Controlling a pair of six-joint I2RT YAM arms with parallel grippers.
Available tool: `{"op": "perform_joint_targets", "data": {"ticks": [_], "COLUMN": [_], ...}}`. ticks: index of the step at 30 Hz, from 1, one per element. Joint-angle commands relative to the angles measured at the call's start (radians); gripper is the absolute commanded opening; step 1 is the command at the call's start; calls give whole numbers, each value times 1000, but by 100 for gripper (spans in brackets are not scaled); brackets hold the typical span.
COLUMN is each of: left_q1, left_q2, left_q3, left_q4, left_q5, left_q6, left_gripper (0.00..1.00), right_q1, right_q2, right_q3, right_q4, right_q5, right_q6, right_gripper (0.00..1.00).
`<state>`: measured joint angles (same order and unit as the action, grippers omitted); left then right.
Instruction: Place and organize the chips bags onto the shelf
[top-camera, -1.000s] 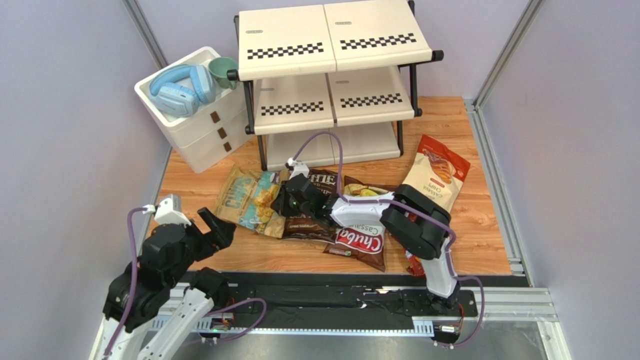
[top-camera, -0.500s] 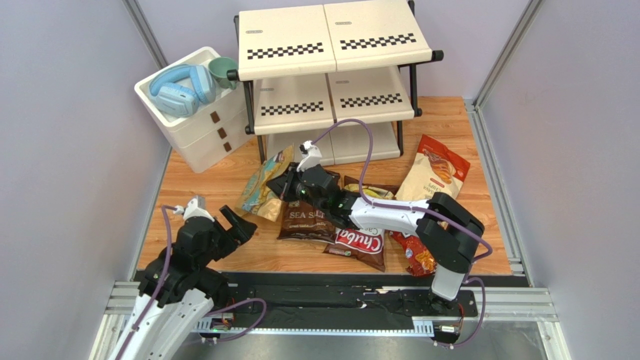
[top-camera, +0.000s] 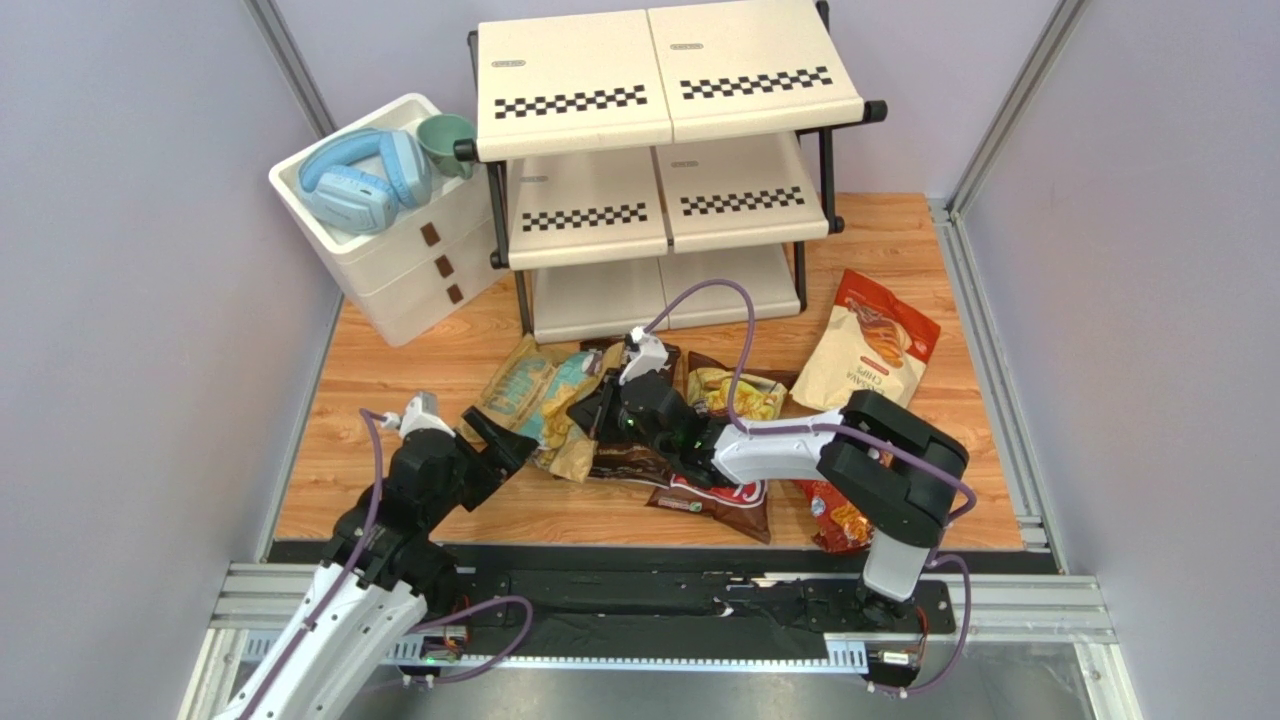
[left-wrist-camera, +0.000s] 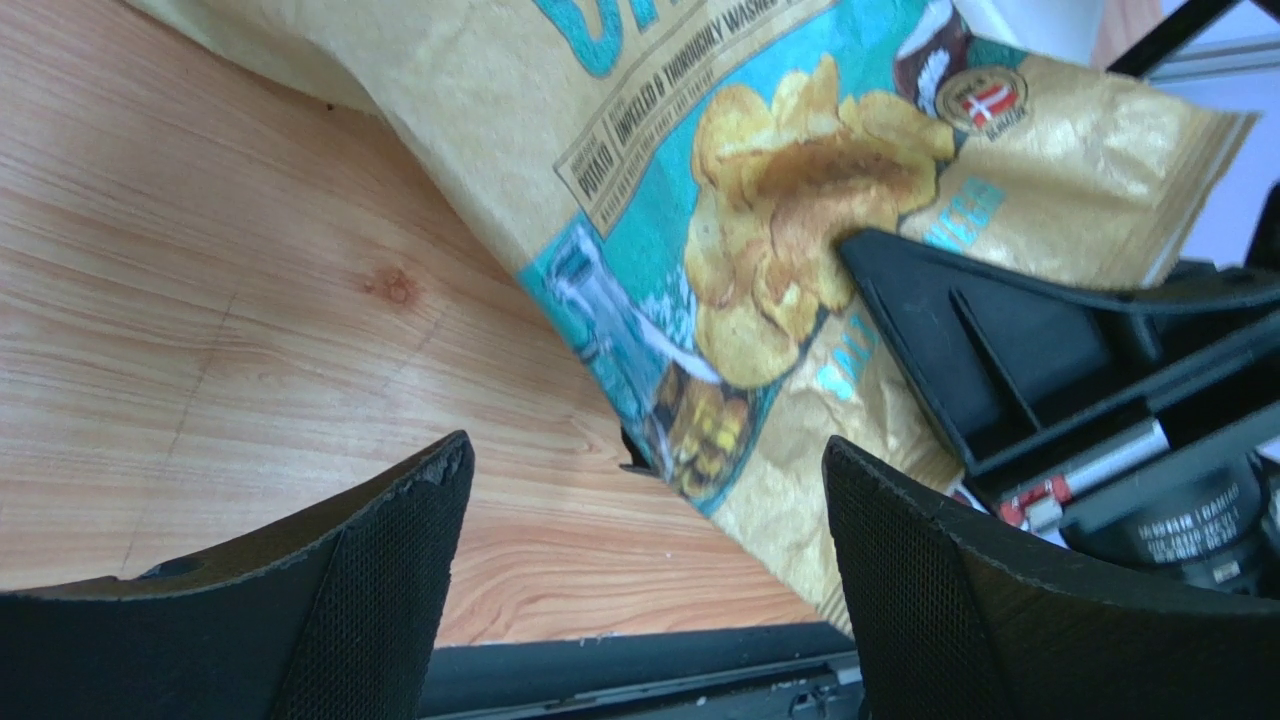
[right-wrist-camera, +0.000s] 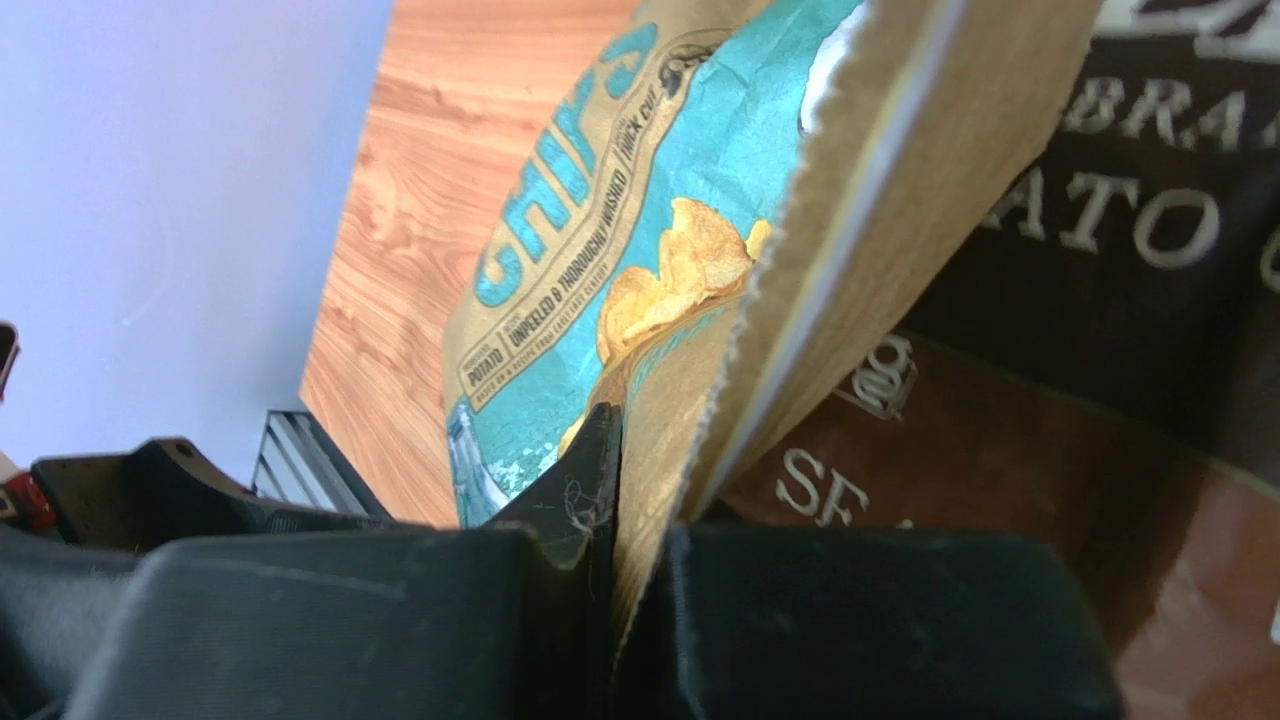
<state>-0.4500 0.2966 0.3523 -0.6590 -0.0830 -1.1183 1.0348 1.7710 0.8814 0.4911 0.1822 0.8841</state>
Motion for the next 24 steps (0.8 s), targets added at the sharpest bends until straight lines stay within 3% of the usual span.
{"op": "perform_joint_targets", "data": {"ticks": [1,24], "left_q1": [-1,-1], "left_q2": [55,223], "left_q3": [-32,-142], "left_q4": [127,346], "left_q5": [0,-24], "left_q6": [-29,15], "left_gripper": [90,88], "right_q1": [28,31], "right_q2": [-36,-48], "right_q3": [-10,15], "right_q4": [98,41], "right_q5": [30,-98], "right_q6": [19,-65], "right_gripper": [0,1]}}
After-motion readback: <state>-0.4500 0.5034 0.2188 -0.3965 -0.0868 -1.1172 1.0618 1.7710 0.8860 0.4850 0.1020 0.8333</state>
